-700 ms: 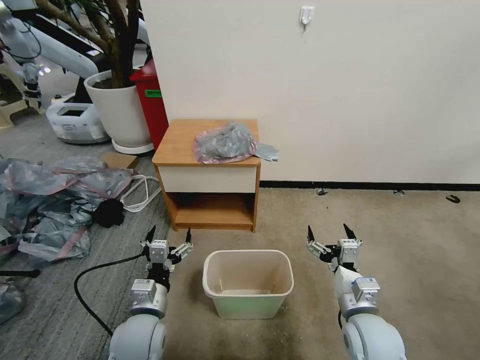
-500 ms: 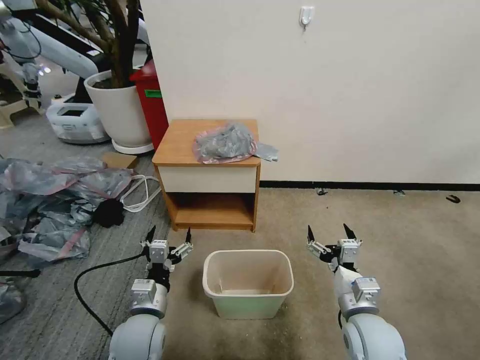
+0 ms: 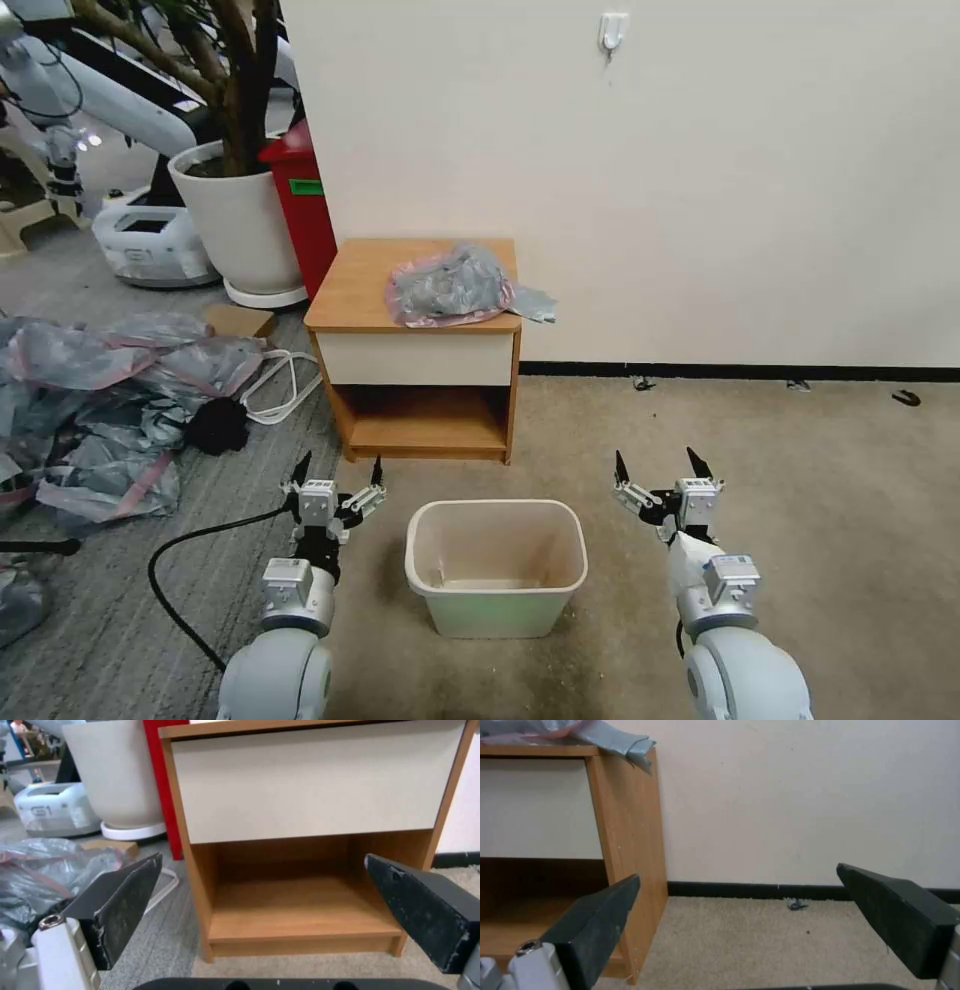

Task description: Pick up the garbage bag from the table and place it over the trash can.

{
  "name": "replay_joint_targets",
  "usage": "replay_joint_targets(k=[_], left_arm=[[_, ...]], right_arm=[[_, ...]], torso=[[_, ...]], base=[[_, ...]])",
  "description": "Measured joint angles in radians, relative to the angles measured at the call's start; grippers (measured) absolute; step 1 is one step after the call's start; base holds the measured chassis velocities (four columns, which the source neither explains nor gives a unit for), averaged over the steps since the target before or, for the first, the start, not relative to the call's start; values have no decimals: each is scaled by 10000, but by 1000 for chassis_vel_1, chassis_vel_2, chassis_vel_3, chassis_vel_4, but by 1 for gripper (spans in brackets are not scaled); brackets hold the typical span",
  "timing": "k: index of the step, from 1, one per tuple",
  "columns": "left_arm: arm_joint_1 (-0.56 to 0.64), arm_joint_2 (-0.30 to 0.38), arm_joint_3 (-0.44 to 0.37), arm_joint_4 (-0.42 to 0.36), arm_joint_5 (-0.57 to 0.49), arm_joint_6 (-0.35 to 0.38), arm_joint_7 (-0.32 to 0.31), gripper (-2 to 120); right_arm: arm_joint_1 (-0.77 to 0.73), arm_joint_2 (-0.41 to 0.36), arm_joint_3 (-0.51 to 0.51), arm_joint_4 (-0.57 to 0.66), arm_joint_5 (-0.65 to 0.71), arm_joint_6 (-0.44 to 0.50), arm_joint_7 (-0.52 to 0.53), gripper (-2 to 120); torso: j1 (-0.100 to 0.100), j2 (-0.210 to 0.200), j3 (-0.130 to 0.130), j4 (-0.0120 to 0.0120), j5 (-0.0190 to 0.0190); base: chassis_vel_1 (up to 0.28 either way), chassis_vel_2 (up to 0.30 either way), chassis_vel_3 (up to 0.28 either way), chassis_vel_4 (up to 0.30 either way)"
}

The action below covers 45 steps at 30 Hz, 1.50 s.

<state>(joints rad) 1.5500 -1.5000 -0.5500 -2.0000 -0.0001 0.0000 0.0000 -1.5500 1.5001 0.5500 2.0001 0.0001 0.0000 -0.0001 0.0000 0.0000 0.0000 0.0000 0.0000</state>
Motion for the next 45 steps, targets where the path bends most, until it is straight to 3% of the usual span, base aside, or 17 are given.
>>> replay_joint_targets(k=[23,31,33,39,45], left_arm=[[149,2,-108,-263,-157,75,-11,100],[1688,74,-1303,-2865,-1786,908,-569,100],[1897,171,-1504,-3142,-2017,854,-593,100],[1936,920,-1618,-2874,-2227,388,-361,100],[1844,1104,-1494,-2571,-2318,66,-87,100]], right_arm=[[-10,0,1,23,18,-20,8,100],[-641,171,238,2113,1453,-1303,984,100],[-779,211,290,2565,1763,-1589,1196,100],[-866,100,310,2925,2375,-1241,1218,100],[-645,-22,190,2520,2415,-645,1086,100]], torso=[[1,0,0,-1,-3],[0,1,0,1,-2],[0,1,-1,5,1],[0,1,-1,0,-3],[0,0,-1,-1,0]], base=[[0,0,0,0],[0,0,0,0],[0,0,0,0],[0,0,0,0],[0,0,0,0]])
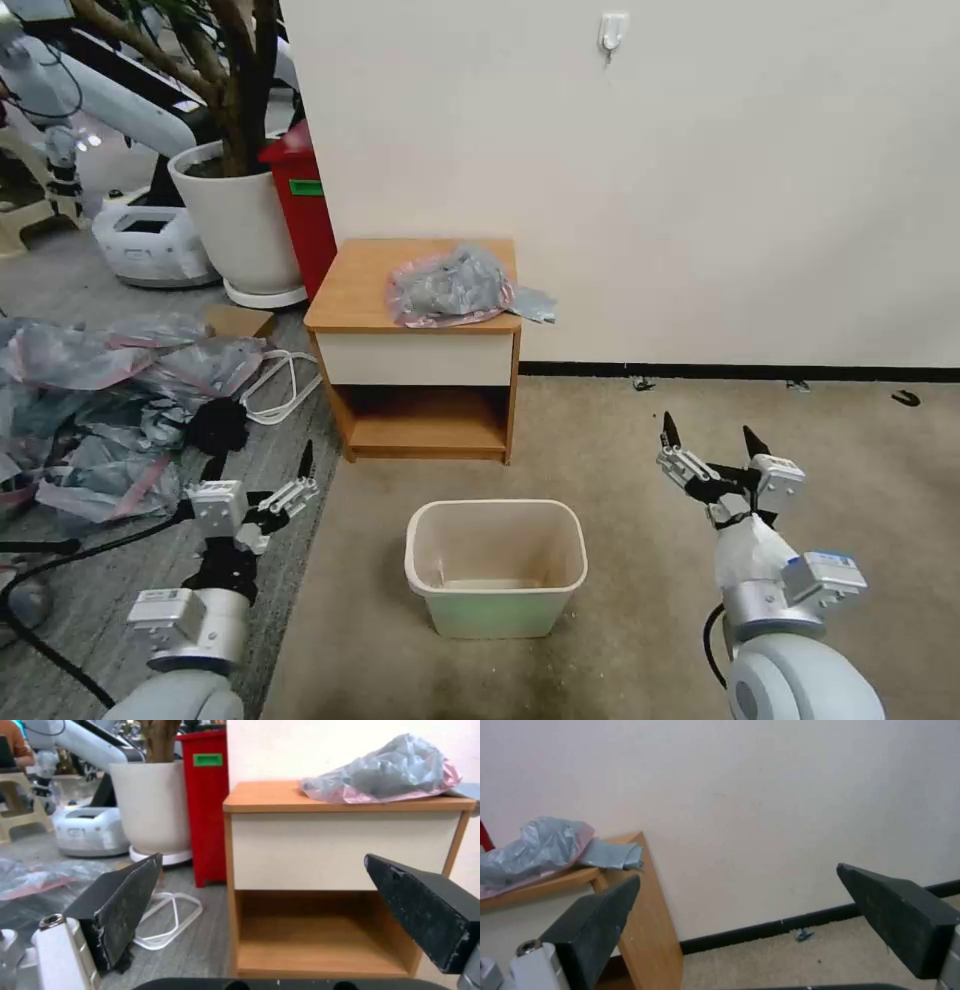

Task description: Pick up the garbage bag from the table and place it over the trash can.

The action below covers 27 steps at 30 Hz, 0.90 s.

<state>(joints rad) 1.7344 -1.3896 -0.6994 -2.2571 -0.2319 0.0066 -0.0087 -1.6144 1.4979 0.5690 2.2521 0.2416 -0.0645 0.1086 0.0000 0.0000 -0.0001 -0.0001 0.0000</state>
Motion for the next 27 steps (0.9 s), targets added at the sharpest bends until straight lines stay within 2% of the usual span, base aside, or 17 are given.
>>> replay_joint_targets(k=[7,13,14,16,17,19,20,24,25,27], left_arm=[[-13,23,44,142,-139,-109,6,100],[18,17,-7,235,-139,-135,6,100],[29,5,-19,247,-139,-137,4,100],[101,-66,-64,290,-139,-142,-12,100],[101,-66,-64,290,-139,-142,-12,100],[170,-155,-95,315,-135,-160,-26,100],[170,-155,-95,315,-135,-160,-26,100],[358,-362,-173,318,-126,-216,-54,100],[358,-362,-173,318,-126,-216,-54,100],[421,-454,-229,317,-114,-249,-62,100]], right_arm=[[604,-229,-471,-522,783,486,270,100],[1322,-482,-1114,-815,2300,114,1164,100],[1485,-525,-1236,-839,2757,-51,1383,100],[2154,-621,-1587,-889,4687,-716,2210,100],[2154,-621,-1587,-889,4687,-716,2210,100],[2778,-637,-1713,-951,6299,-1254,2921,100],[2778,-637,-1713,-951,6299,-1254,2921,100],[4368,-453,-1627,-1325,10610,-2227,4720,100],[4368,-453,-1627,-1325,10610,-2227,4720,100],[5088,-261,-1584,-1905,11883,-2327,5373,100]], torso=[[0,0,1,1,0],[0,0,1,1,0],[0,0,2,1,-1],[0,0,2,2,-1],[0,0,2,2,-1],[1,0,2,0,-1],[1,0,2,0,-1],[0,0,2,2,-2],[0,0,2,2,-2],[1,0,3,1,0]], base=[[0,0,0,0],[0,0,0,0],[0,0,0,0],[0,0,0,0],[0,0,0,0],[0,0,0,0],[0,0,0,0],[0,0,0,0],[0,0,0,0],[0,0,0,0]])
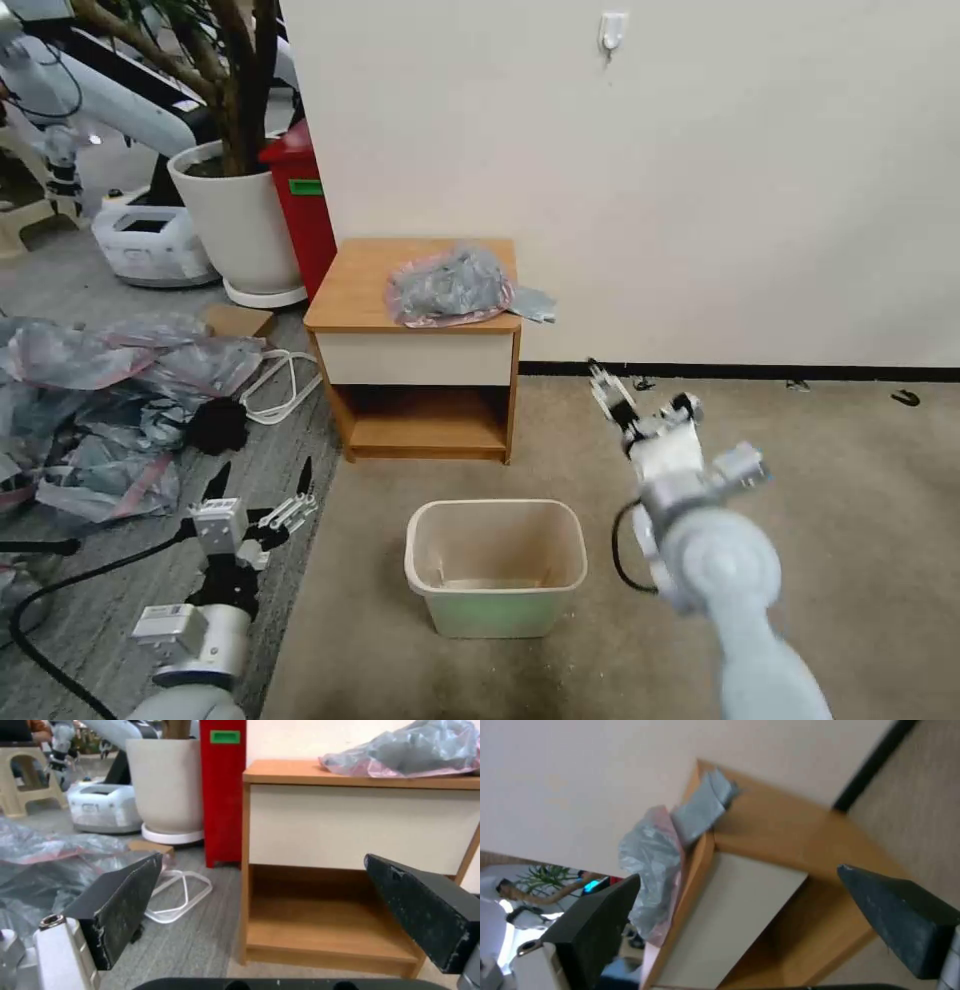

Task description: Pick up the garbage bag from the table and place it over the trash can.

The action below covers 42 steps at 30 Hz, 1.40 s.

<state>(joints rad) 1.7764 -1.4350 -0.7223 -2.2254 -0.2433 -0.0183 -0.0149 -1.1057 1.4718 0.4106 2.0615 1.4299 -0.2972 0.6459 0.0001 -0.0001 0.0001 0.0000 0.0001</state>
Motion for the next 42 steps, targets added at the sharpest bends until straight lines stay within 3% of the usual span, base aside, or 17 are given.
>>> replay_joint_targets(k=[6,23,42], left_arm=[[128,-218,-165,0,42,-50,-83,100],[318,-951,-468,38,457,-222,-413,100],[407,-1165,-603,68,668,-359,-615,100]], right_arm=[[1470,444,-47,-1548,1043,-5,464,100],[4296,769,-427,-4910,1274,-26,-64,100],[5473,958,-559,-6553,872,33,-852,99]], torso=[[1,0,0,0,-1],[1,0,-1,0,0],[1,0,-1,0,-1]], base=[[0,0,0,0],[0,0,0,0],[0,0,0,0]])
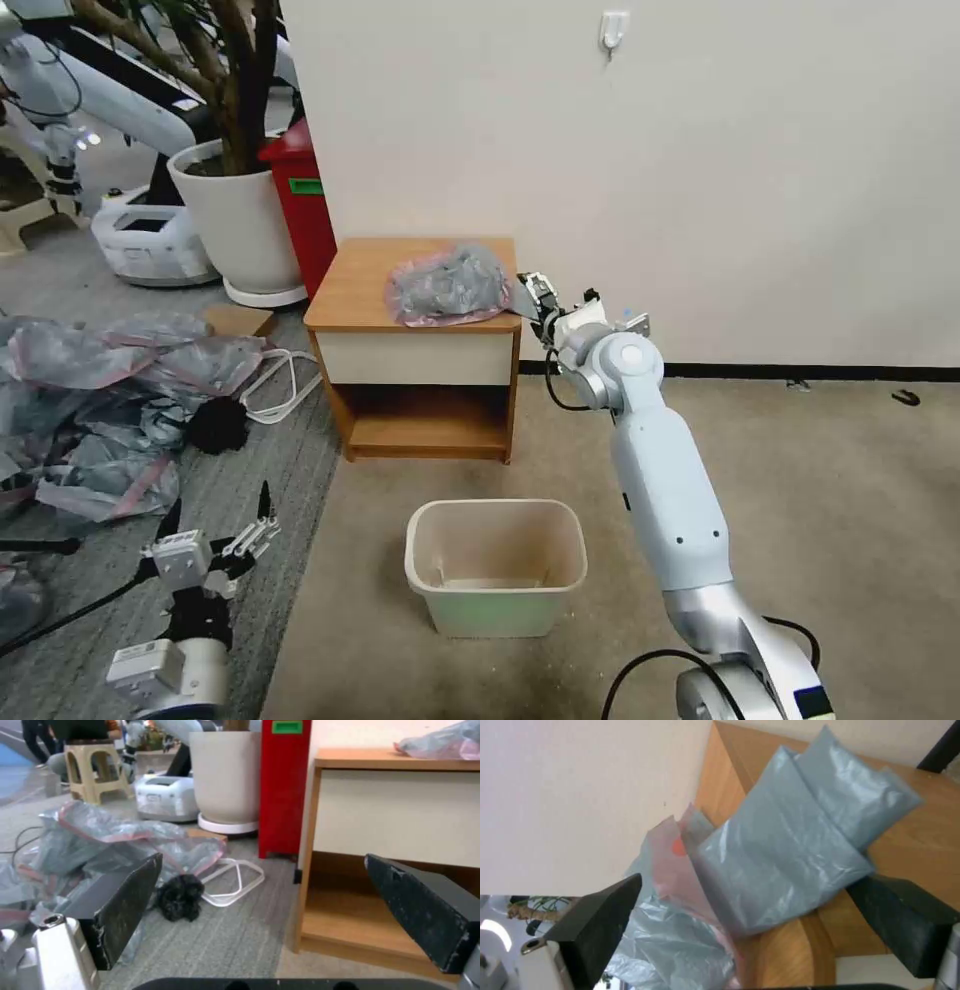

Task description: Pick up the garbage bag from the table and place it over the trash can.

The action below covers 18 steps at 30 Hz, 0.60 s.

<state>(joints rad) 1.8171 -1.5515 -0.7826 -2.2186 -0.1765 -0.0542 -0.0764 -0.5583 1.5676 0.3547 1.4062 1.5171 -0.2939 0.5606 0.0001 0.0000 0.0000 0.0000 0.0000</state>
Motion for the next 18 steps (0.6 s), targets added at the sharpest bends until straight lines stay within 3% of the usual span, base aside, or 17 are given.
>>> replay_joint_targets(k=[7,12,18], left_arm=[[34,-16,-22,-25,13,-11,-92,100],[97,-15,-67,-59,16,-42,-113,100],[125,-48,-55,-71,45,-58,-116,100]], right_arm=[[119,121,-4,-302,-246,79,-170,95],[132,111,-1,-386,-395,210,-274,85],[124,70,-19,-417,-612,306,-332,61]], torso=[[-1,0,0,0,0],[-1,0,0,0,0],[-1,0,0,0,0]], base=[[0,0,0,0],[0,0,0,0],[0,0,0,0]])
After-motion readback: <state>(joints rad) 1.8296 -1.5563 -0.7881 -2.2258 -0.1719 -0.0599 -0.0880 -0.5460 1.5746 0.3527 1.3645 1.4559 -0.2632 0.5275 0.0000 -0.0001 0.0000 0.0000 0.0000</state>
